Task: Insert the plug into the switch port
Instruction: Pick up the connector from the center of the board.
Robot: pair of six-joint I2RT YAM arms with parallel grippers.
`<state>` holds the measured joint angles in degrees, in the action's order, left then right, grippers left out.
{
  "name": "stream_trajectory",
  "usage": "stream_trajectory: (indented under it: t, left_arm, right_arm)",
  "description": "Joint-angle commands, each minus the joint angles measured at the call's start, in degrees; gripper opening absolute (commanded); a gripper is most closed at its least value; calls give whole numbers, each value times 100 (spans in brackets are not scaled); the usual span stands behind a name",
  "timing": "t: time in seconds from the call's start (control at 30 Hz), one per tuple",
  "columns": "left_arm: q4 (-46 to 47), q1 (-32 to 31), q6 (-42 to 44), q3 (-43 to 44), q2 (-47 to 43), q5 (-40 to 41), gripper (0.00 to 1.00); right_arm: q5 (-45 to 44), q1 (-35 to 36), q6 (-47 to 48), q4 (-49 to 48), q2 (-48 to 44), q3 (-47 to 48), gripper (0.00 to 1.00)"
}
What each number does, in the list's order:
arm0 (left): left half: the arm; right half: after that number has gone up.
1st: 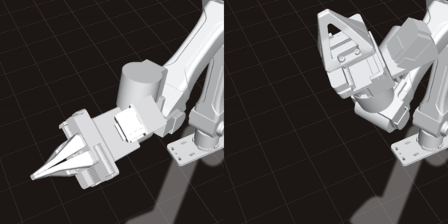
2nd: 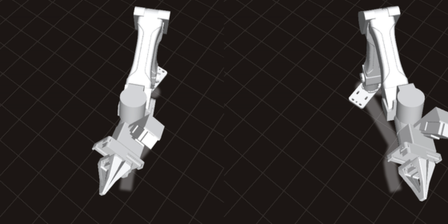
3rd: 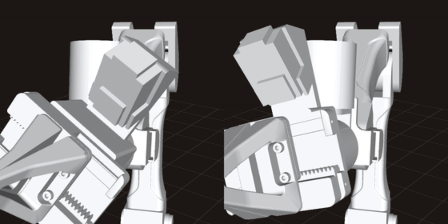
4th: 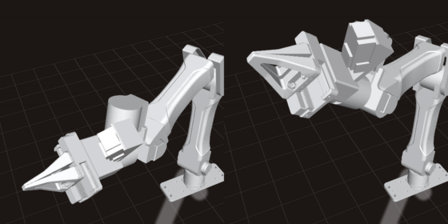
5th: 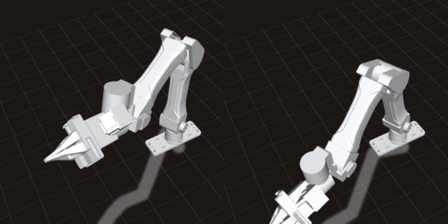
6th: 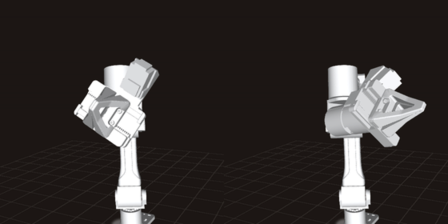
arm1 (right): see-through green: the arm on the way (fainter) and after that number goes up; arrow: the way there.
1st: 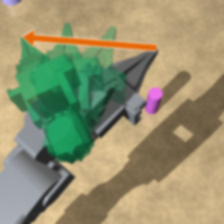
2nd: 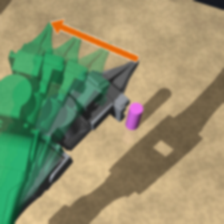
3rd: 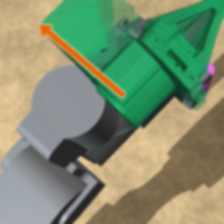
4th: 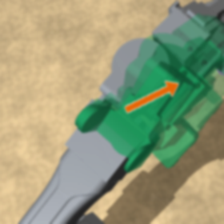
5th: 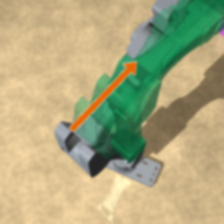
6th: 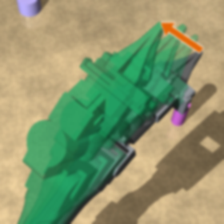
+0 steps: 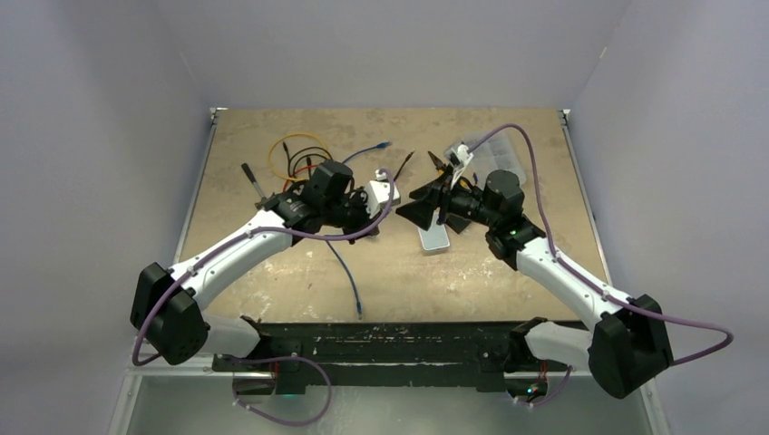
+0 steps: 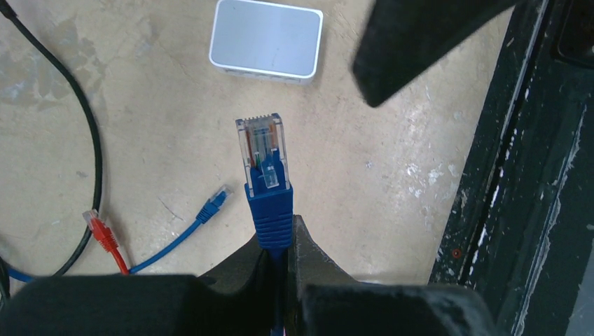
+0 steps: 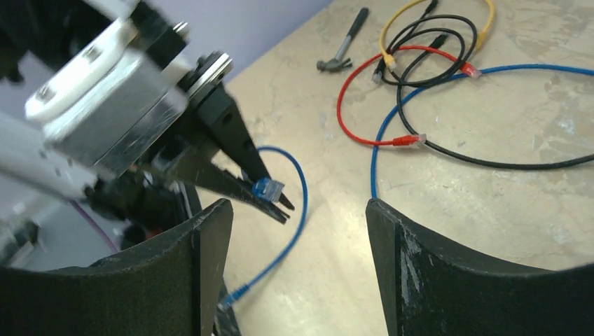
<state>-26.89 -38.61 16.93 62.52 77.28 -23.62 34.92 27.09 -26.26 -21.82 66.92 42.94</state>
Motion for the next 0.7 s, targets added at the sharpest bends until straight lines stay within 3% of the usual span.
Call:
stream_trajectory:
  t: [0.0,0.17,0.4,0.67]
  left_arm:
    - [-599,-19,288,326,154,-299,0]
    - [-833,-16,409,345,100,-273,0]
    - [-1011,-124,503,311,40,-398,0]
    - [-1098,-406,512,344,-2,-513,0]
  right_arm:
    - [909,15,2219,292,-270,-83,73]
    - [1066,24,2955,335,-247,-187,74]
    - [1639,72,3301,-1032,-327,-839,70]
    - [1837,499,4131,-893,-72,-788,63]
